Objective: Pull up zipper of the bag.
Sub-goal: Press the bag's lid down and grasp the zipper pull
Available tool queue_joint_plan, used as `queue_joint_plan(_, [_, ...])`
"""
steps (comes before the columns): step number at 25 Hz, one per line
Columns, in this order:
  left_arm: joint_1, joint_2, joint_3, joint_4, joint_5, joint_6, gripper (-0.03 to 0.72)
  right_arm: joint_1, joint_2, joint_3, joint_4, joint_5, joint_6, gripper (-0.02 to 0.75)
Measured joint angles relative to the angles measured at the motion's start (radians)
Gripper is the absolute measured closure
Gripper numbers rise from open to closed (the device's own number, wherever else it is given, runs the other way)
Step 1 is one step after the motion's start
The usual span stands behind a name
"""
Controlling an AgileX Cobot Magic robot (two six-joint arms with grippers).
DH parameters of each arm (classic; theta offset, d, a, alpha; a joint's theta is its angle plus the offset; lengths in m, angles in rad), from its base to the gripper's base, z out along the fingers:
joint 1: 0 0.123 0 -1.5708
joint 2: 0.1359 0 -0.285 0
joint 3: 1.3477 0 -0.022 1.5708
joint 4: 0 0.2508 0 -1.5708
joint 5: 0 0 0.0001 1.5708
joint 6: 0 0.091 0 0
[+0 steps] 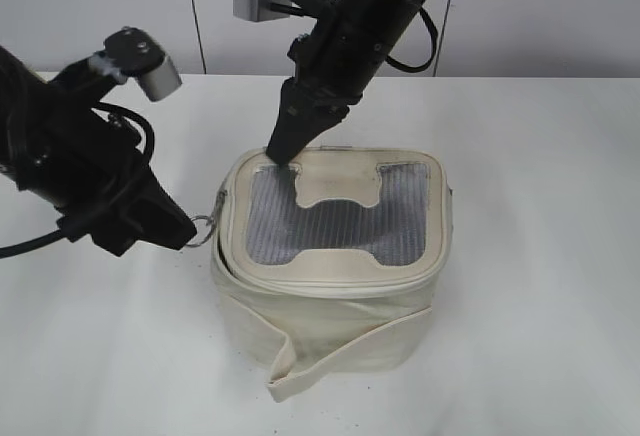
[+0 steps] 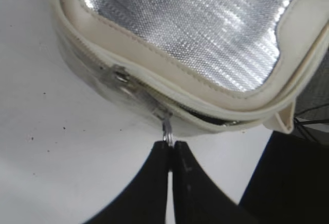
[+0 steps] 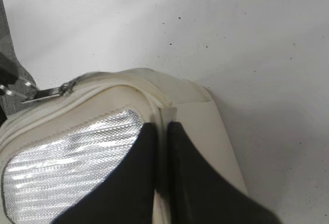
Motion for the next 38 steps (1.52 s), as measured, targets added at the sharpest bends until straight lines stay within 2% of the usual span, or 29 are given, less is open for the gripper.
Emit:
queue_joint_plan(7, [0.000,-0.020,0.000,0.000,0.142,-0.087,0.691,0.000,0.000,0.000,-0.001,0.000,0.002,0.699])
queue_joint_plan(14, [-0.017,-0.030,0.027,-0.063,0.210,-0.112,0.691,0.000,0.000,0.000,-0.001,0.000,0.005,0.699])
queue_joint_plan(16, [-0.053,-0.035,0.030,-0.075,0.212,-0.126,0.691,0.000,-0.001,0.000,-0.001,0.000,0.006,0.699])
queue_joint_plan(20, [-0.179,-0.035,0.031,-0.077,0.155,-0.188,0.691,0.000,-0.002,0.000,-0.001,0.000,0.007,0.700])
queue_joint_plan(24, [-0.312,-0.035,0.031,-0.097,0.030,-0.221,0.691,0.000,-0.002,0.000,-0.001,0.000,0.008,0.700])
queue_joint_plan(27, [-0.374,-0.033,0.032,-0.151,-0.060,-0.224,0.691,0.000,-0.002,0.000,-0.001,0.000,0.010,0.701])
queue_joint_plan(30, [-0.404,-0.021,0.028,-0.177,-0.110,-0.226,0.691,0.001,-0.002,0.000,-0.001,0.000,0.010,0.702])
queue_joint_plan(38, [-0.434,0.048,-0.044,-0.200,-0.100,-0.226,0.691,0.001,-0.002,0.000,-0.001,0.000,0.015,0.702])
